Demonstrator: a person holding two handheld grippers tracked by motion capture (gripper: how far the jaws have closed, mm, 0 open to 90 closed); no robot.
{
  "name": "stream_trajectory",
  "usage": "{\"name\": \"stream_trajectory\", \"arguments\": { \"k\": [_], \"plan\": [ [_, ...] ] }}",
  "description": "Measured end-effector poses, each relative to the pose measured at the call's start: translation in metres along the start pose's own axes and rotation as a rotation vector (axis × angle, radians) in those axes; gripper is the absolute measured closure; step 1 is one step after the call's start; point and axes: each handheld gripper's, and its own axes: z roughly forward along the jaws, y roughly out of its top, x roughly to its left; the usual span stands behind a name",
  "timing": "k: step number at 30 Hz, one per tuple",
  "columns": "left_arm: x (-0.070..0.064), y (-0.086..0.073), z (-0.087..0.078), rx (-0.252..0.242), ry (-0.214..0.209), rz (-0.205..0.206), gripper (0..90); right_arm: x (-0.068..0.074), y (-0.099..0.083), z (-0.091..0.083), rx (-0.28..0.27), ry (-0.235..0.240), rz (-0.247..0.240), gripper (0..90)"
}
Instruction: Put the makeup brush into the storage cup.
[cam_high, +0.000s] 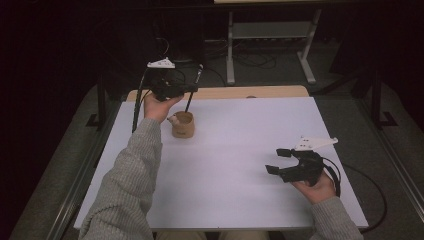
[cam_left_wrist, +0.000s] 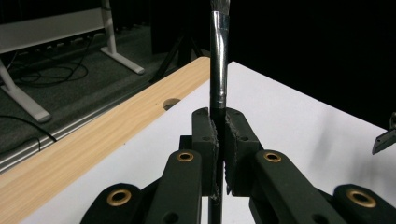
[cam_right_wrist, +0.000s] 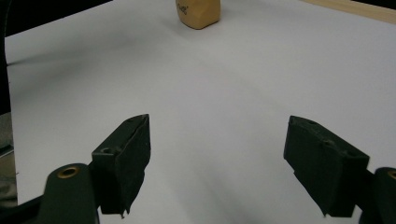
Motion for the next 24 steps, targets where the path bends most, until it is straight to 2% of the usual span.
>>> {"name": "stream_trajectory", "arguments": {
  "k": [13, 24],
  "plan": [
    [0.008, -0.005, 0.005, -0.008, 0.028, -0.013, 84.1, -0.001, 0.0, 0.0, 0.0, 0.006, 0.0, 22.0],
    [0.011, -0.013, 0.014, -0.002, 0.031, -0.022, 84.0, -0.001, -0.001, -0.001, -0.002, 0.011, 0.003, 22.0]
  ]
}}
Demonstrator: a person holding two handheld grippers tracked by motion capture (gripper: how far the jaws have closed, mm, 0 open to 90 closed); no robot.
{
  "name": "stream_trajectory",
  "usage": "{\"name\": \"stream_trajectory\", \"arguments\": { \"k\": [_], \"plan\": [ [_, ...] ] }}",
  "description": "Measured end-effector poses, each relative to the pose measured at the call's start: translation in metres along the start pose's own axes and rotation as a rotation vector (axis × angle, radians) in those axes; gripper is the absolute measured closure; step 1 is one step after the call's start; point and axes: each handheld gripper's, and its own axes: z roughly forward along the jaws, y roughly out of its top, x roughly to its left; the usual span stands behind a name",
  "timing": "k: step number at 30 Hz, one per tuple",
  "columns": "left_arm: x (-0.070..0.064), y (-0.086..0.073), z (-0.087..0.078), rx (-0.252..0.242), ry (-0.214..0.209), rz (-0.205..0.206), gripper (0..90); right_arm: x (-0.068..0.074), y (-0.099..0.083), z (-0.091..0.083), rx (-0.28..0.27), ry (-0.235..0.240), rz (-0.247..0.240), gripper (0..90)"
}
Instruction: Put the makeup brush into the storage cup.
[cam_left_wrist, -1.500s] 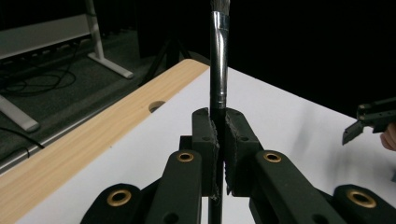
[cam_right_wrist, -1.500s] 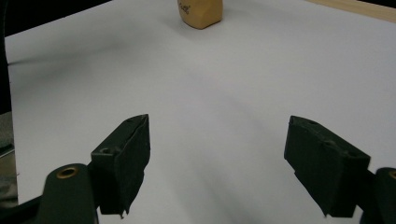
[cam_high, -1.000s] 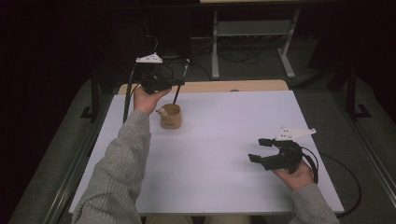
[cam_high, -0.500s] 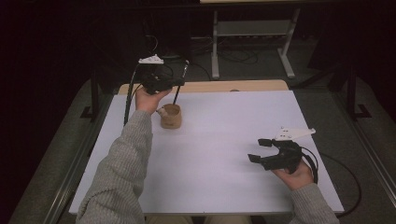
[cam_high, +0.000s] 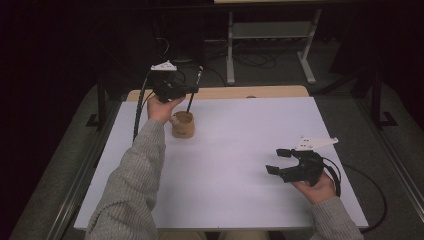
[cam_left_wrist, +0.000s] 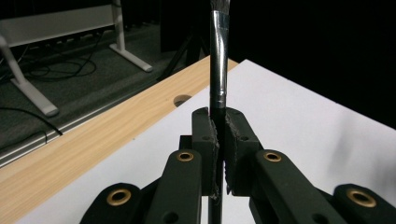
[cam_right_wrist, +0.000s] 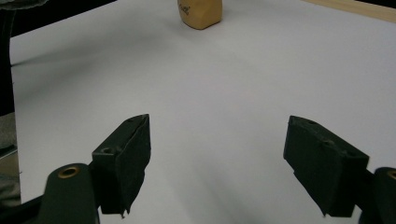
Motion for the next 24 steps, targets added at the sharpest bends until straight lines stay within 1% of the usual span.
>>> {"name": "stream_trajectory", "arguments": {
  "k": [4, 8, 12, 15, 24],
  "plan": [
    [0.003, -0.006, 0.001, -0.007, 0.0, -0.018, 84.1, 0.0, 0.0, 0.0, 0.0, 0.003, -0.003, 22.1],
    [0.005, -0.011, 0.001, -0.002, 0.013, -0.019, 84.1, 0.0, 0.0, 0.0, 0.0, 0.003, -0.002, 22.1],
    [0.005, -0.014, 0.001, -0.014, 0.025, -0.025, 84.0, 0.0, 0.0, -0.001, 0.001, 0.005, -0.004, 22.1],
    [0.006, -0.018, 0.002, -0.007, 0.028, -0.022, 84.0, 0.0, 0.0, -0.001, -0.002, 0.006, -0.004, 22.1],
    [0.01, -0.035, 0.004, 0.007, 0.049, -0.039, 84.0, 0.001, 0.0, -0.001, -0.001, 0.008, -0.005, 22.1]
  ]
}}
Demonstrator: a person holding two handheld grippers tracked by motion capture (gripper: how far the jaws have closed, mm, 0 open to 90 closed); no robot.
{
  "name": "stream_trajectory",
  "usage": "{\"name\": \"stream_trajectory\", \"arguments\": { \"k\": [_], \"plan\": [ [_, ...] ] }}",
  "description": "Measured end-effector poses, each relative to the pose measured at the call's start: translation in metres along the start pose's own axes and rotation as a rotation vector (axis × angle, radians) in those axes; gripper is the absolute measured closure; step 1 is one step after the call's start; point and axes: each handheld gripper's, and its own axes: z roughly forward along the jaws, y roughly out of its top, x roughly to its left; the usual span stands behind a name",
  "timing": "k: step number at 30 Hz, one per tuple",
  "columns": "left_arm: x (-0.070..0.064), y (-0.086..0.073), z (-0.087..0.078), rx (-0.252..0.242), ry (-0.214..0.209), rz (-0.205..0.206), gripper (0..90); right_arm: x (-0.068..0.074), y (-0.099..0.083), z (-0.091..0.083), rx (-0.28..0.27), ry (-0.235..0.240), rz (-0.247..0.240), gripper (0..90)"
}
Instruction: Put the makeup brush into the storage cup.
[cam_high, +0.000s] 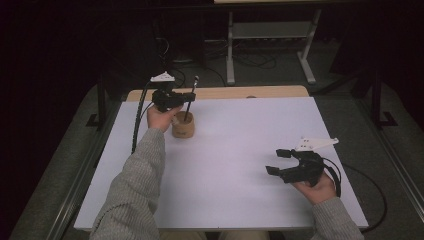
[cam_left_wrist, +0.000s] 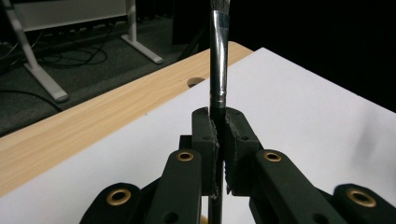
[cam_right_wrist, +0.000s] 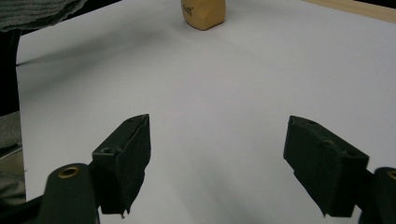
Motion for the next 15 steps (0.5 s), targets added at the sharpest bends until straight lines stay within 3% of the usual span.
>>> {"name": "stream_trajectory", "arguments": {
  "k": [15],
  "plan": [
    [0.001, -0.017, 0.003, 0.008, 0.022, -0.006, 83.9, 0.001, 0.001, 0.002, 0.004, 0.007, -0.004, 22.2]
  ]
}}
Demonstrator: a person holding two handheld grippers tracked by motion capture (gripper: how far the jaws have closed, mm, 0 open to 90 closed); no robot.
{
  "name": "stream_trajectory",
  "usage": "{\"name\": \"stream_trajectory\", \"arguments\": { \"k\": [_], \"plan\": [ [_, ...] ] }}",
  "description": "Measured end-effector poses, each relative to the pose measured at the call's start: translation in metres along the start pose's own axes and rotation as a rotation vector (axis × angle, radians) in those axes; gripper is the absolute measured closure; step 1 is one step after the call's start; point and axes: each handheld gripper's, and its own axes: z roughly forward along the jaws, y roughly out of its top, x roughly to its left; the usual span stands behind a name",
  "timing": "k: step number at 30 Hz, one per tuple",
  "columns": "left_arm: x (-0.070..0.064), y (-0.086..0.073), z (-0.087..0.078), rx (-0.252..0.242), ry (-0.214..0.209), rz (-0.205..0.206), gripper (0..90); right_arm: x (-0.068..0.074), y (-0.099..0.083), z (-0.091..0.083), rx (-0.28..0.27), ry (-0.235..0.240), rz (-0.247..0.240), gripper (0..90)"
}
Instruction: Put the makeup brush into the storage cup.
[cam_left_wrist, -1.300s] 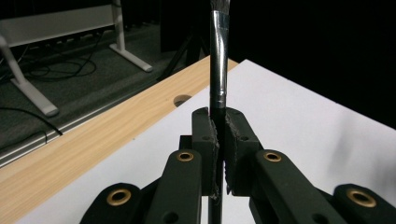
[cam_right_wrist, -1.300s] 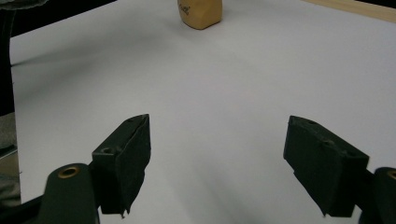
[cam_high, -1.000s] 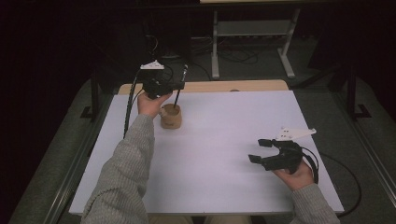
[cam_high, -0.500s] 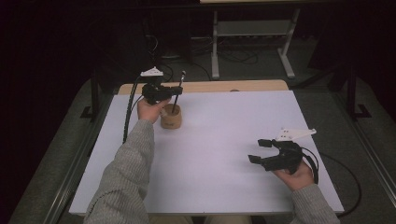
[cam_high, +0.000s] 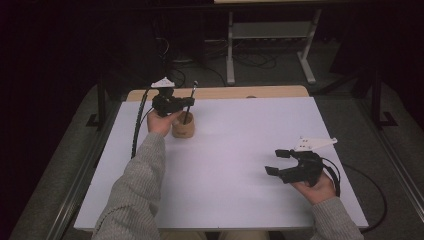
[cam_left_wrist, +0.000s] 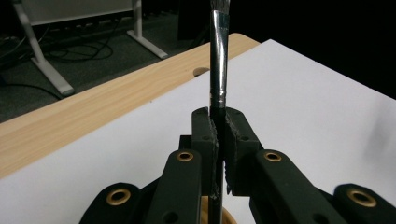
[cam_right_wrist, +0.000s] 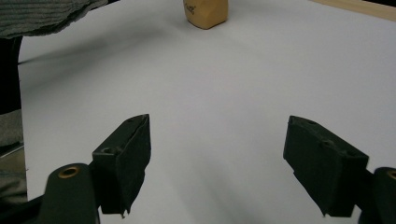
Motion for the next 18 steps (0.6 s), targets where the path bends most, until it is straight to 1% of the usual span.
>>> {"name": "stream_trajectory", "arguments": {
  "k": [9, 14, 18],
  "plan": [
    [0.0002, -0.0055, 0.0012, 0.013, 0.002, 0.001, 83.7, 0.0003, 0.0001, 0.0008, 0.003, 0.002, -0.001, 22.2],
    [-0.0015, -0.0091, 0.0032, 0.028, 0.01, 0.015, 83.7, 0.0007, 0.0002, 0.0015, 0.004, 0.004, -0.002, 22.2],
    [-0.003, -0.0104, 0.0034, 0.025, 0.014, 0.021, 83.5, 0.0009, 0.0003, 0.0019, 0.005, 0.007, -0.001, 22.2]
  ]
}}
